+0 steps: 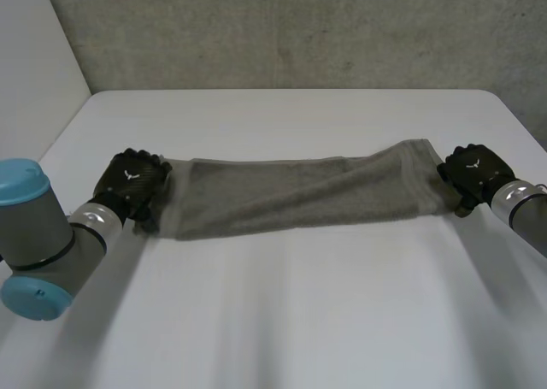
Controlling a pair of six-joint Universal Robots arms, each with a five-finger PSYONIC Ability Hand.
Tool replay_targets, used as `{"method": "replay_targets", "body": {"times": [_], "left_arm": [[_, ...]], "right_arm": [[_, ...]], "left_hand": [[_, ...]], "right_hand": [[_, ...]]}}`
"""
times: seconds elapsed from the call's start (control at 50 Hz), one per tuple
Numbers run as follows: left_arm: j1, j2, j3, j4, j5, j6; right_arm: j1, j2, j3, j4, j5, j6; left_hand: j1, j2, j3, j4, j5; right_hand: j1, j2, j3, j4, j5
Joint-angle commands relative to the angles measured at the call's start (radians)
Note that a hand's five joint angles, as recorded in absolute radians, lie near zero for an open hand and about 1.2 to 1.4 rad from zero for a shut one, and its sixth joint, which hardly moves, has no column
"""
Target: Fold the towel.
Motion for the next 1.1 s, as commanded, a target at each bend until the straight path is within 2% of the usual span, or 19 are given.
{"method": "replay_targets", "body": {"times": [0.02,0.2,0.22,0.24,0.26,0.3,0.34,0.52,0.58,0.68,0.74,0.78,0.9,1.04,1.1], "left_arm": [[0.022,-0.03,0.01,0.011,-0.007,0.039],[0.051,-0.034,0.015,0.027,-0.007,0.04],[0.056,-0.034,0.016,0.03,-0.008,0.04],[0.056,-0.034,0.016,0.03,-0.008,0.04],[0.06,-0.034,0.018,0.033,-0.008,0.04],[0.068,-0.036,0.024,0.034,-0.008,0.04],[0.071,-0.037,0.027,0.034,-0.01,0.04],[0.08,-0.03,0.022,0.027,-0.024,0.039],[0.08,-0.025,0.019,0.022,-0.024,0.039],[0.091,0.007,0.013,0.021,-0.024,0.034],[0.097,0.013,0.01,0.021,-0.022,0.033],[0.109,0.027,0.007,0.018,-0.021,0.028],[0.134,0.062,-0.019,0.008,-0.016,0.027],[0.135,0.093,-0.03,0.008,-0.013,0.027],[0.135,0.11,-0.028,0.008,-0.013,0.025]], "right_arm": [[0.0,0.026,-0.007,-0.011,0.0,-0.002],[0.0,0.039,-0.012,-0.01,0.002,-0.003],[0.0,0.038,-0.012,-0.01,0.0,-0.003],[0.0,0.038,-0.012,-0.01,0.0,-0.003],[0.0,0.038,-0.012,-0.01,0.0,-0.003],[-0.003,0.033,-0.012,-0.008,-0.003,-0.005],[-0.006,0.03,-0.012,-0.004,-0.002,-0.005],[-0.022,-0.014,0.045,0.015,0.0,-0.015],[-0.071,-0.082,0.109,0.013,-0.015,-0.02],[-0.158,-0.169,0.198,0.004,-0.092,-0.046],[-0.187,-0.188,0.215,0.002,-0.106,-0.058],[-0.264,-0.223,0.235,0.002,-0.124,-0.092],[-0.381,-0.267,0.207,0.008,-0.153,-0.199],[-0.391,-0.326,0.115,0.013,-0.195,-0.218],[-0.331,-0.368,0.092,0.013,-0.209,-0.189]], "left_hand": [[-0.021,0.017,-0.05,-0.056,0.006],[-0.021,0.017,-0.05,-0.056,0.006],[-0.021,0.017,-0.05,-0.056,0.006],[-0.021,0.017,-0.05,-0.056,0.006],[-0.021,0.017,-0.05,-0.056,0.006],[-0.021,0.017,-0.05,-0.056,0.006],[-0.021,0.017,-0.05,-0.056,0.006],[-0.021,0.017,-0.05,-0.056,0.006],[-0.021,0.017,-0.05,-0.056,0.006],[-0.024,0.014,-0.05,-0.056,0.003],[-0.024,0.014,-0.05,-0.056,0.003],[-0.024,0.014,-0.05,-0.056,0.003],[-0.027,0.011,-0.05,-0.056,0.0],[-0.027,0.011,-0.05,-0.056,0.0],[-0.027,0.011,-0.05,-0.056,0.0]], "right_hand": [[0.052,0.058,-0.037,-0.058,0.046],[0.099,0.105,-0.037,-0.058,0.092],[0.268,0.273,-0.037,-0.058,0.261],[0.269,0.275,-0.037,-0.058,0.263],[0.394,0.4,-0.037,-0.058,0.388],[0.731,0.737,-0.037,-0.058,0.725],[0.816,0.822,-0.037,-0.058,0.81],[0.817,0.823,-0.037,-0.058,0.811],[0.817,0.823,-0.037,-0.058,0.811],[0.817,0.823,-0.037,-0.058,0.811],[0.817,0.823,-0.037,-0.058,0.811],[0.817,0.823,-0.037,-0.058,0.811],[0.817,0.823,-0.037,-0.058,0.811],[0.817,0.823,-0.037,-0.058,0.811],[0.817,0.823,-0.037,-0.058,0.811]]}}
